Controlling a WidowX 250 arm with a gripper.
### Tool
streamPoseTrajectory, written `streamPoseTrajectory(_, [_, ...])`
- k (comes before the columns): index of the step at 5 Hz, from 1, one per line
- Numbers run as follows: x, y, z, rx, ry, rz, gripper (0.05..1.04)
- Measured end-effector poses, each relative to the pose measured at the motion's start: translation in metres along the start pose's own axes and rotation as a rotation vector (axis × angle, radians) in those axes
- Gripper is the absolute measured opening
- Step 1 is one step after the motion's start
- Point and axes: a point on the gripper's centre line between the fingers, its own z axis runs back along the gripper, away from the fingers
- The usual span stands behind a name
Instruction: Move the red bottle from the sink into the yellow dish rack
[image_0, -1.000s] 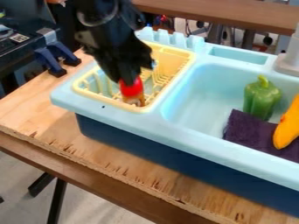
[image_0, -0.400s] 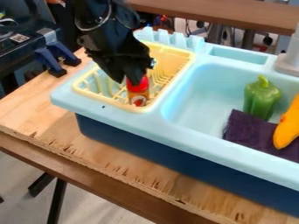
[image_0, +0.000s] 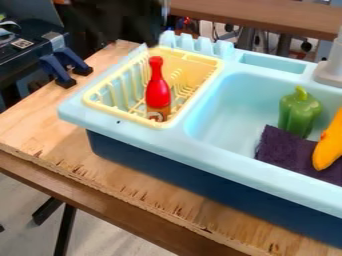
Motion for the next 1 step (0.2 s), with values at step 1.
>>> streamPoseTrajectory(1, [0.0218, -0.0169, 0.0313, 0.02, -0.054, -0.046, 1.002])
